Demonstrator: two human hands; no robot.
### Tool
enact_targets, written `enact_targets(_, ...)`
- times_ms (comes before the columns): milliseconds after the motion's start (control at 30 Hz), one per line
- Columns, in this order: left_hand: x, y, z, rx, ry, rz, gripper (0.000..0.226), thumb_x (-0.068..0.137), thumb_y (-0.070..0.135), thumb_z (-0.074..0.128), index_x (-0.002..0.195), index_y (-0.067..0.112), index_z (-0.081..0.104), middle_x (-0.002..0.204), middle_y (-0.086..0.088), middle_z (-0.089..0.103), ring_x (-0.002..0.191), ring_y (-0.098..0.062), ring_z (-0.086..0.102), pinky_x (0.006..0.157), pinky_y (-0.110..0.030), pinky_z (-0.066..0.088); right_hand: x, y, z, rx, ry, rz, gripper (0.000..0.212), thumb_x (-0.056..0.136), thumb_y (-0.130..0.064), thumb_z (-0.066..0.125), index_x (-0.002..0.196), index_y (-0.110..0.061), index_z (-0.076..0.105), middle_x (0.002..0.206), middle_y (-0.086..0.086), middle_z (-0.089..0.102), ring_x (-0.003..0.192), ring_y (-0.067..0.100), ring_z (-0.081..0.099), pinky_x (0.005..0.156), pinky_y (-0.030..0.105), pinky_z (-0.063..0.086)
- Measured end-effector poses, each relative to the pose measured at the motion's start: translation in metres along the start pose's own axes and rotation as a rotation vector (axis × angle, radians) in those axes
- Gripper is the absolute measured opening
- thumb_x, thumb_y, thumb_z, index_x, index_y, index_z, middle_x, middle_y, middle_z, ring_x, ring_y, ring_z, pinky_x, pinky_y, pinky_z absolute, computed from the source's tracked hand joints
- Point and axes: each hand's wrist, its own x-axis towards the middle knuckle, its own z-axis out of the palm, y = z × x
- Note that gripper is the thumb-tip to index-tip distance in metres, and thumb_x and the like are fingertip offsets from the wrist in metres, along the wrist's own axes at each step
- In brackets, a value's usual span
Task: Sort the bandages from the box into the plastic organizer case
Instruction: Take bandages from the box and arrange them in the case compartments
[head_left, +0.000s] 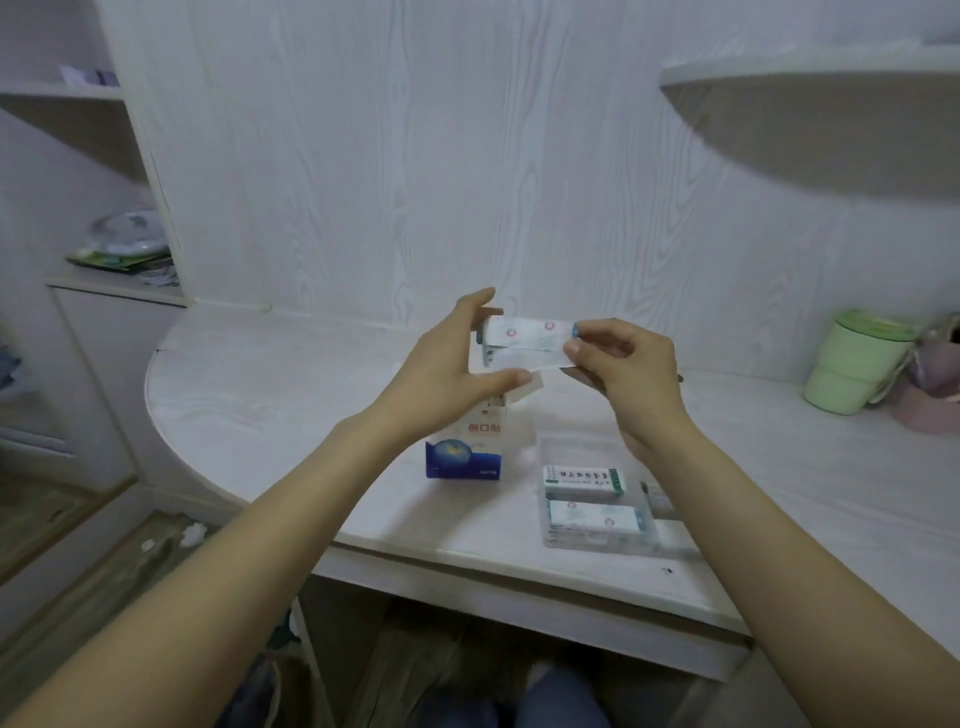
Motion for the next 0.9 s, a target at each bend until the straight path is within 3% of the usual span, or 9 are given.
enact_targets(100,0.0,0.014,0.02,-0.101,0.016,-0.075,0.07,0.082,0.027,0.072,0.141,0.02,0.034,0.123,0.011,0.054,0.102,-0.005,0.056,0.088,-0.019,0.044,-0.011,-0.003,-0.019,0.14,0.0,0.113,0.012,0.084,0.006,0.064,0.09,-0.004,0.066,0.089,0.011,0.069,0.078,0.015,0.068,0.072,0.021,0.057)
enact_targets(167,-0.001,0.023,0.034,-0.228,0.056,-0.149,0.048,0.083,0.018,0.071,0.127,0.014,0.052,0.116,0.004,0.064,0.09,-0.012,0.067,0.083,-0.025,0.054,-0.019,-0.002,-0.032,0.176,0.01,0.152,0.011,0.084,0.006,0.063,0.091,-0.003,0.065,0.09,0.014,0.069,0.078,0.016,0.069,0.071,0.021,0.057)
enact_targets(267,-0.008,0.042,0.057,-0.521,-0.026,-0.203,0.019,0.086,0.003,0.065,0.102,0.013,0.066,0.096,-0.004,0.072,0.075,-0.02,0.073,0.073,-0.025,0.059,-0.03,0.003,-0.056,0.149,0.043,0.154,0.012,0.085,0.006,0.063,0.089,-0.005,0.065,0.09,0.014,0.068,0.075,0.015,0.068,0.07,0.021,0.057)
enact_targets(367,-0.014,0.053,0.077,-0.618,-0.069,-0.248,0.017,0.087,0.0,0.063,0.091,0.016,0.067,0.085,-0.004,0.073,0.073,-0.019,0.073,0.069,-0.021,0.058,-0.04,0.008,-0.081,0.147,0.084,0.185,0.011,0.085,0.006,0.063,0.086,-0.006,0.064,0.086,0.013,0.069,0.074,0.017,0.067,0.069,0.023,0.058)
enact_targets(467,-0.019,0.055,0.099,-0.647,-0.084,-0.336,0.011,0.086,0.001,0.063,0.096,0.002,0.067,0.083,-0.01,0.072,0.073,-0.019,0.073,0.066,-0.02,0.058,-0.049,0.014,-0.108,0.091,0.114,0.239,0.01,0.084,0.005,0.065,0.084,-0.005,0.064,0.075,0.01,0.069,0.065,0.016,0.067,0.065,0.023,0.058)
enact_targets(567,-0.022,0.053,0.113,-0.64,0.003,-0.34,0.003,0.087,0.002,0.064,0.087,0.004,0.066,0.078,-0.008,0.071,0.071,-0.016,0.072,0.065,-0.018,0.057,-0.052,0.018,-0.136,0.024,0.118,0.285,0.012,0.085,0.005,0.063,0.086,-0.006,0.063,0.073,0.011,0.072,0.068,0.017,0.072,0.063,0.02,0.057)
enact_targets(700,-0.021,0.053,0.123,-0.569,0.164,-0.306,0.004,0.089,0.006,0.063,0.085,0.008,0.064,0.074,-0.008,0.07,0.069,-0.014,0.072,0.068,-0.021,0.057,-0.054,0.025,-0.164,-0.271,0.122,0.322,0.016,0.085,0.002,0.062,0.088,-0.012,0.069,0.077,0.008,0.071,0.056,0.006,0.064,0.052,0.011,0.047)
enact_targets(833,-0.027,0.055,0.132,-0.581,0.15,-0.317,0.003,0.09,0.007,0.061,0.093,0.006,0.062,0.076,-0.005,0.068,0.066,-0.012,0.071,0.065,-0.019,0.056,-0.058,0.036,-0.171,-0.566,0.074,0.289,0.01,0.083,-0.006,0.066,0.079,-0.012,0.073,0.072,0.003,0.07,0.053,0.01,0.057,0.063,0.023,0.049)
enact_targets(900,-0.031,0.054,0.134,-0.584,0.149,-0.314,0.004,0.09,0.006,0.061,0.094,0.006,0.062,0.079,-0.004,0.068,0.066,-0.011,0.071,0.063,-0.019,0.056,-0.059,0.039,-0.168,-0.682,0.052,0.266,0.008,0.082,-0.009,0.067,0.078,-0.014,0.074,0.074,0.002,0.07,0.055,0.01,0.056,0.058,0.019,0.045)
